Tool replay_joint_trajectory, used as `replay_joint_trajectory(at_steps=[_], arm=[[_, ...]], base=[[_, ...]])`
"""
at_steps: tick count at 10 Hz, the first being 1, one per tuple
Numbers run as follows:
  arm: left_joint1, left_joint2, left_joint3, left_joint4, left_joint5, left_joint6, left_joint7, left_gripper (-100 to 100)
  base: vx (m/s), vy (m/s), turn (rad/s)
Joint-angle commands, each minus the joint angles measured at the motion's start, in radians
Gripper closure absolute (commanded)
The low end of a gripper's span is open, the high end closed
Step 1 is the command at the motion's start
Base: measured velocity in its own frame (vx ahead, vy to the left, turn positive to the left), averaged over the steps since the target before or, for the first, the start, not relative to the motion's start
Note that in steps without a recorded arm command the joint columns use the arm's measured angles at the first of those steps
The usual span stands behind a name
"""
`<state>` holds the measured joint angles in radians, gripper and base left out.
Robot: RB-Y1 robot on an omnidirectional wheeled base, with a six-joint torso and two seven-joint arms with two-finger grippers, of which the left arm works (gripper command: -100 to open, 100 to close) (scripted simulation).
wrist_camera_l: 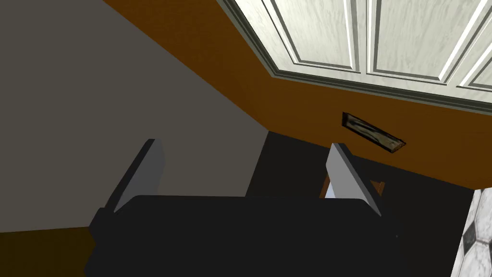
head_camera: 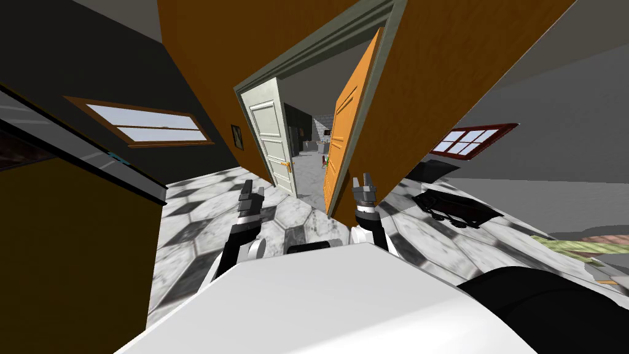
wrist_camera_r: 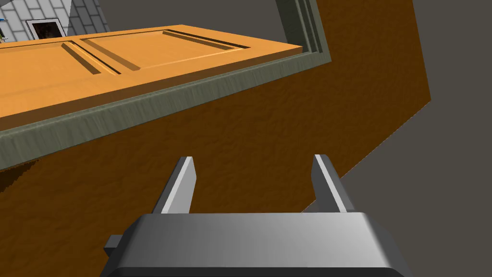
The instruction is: Push the door open
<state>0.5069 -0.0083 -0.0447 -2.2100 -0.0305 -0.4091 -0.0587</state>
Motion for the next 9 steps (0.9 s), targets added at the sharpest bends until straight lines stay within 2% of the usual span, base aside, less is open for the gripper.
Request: replay_joint_trajectory(at_steps=[1,6,9], arm=[[-0.024,0.01,-0.008,0.036,-0.001,-0.002,0.011,-100],[-0.098,0.036,-0.033,0.149,-0.006,-0.007,0.044,-100],[-0.139,0.047,-0.046,0.209,-0.008,-0.009,0.063,-100]], base=[[0.146,0.084,-0.017],[0.132,0.114,-0.027],[0.095,0.08,-0.02]])
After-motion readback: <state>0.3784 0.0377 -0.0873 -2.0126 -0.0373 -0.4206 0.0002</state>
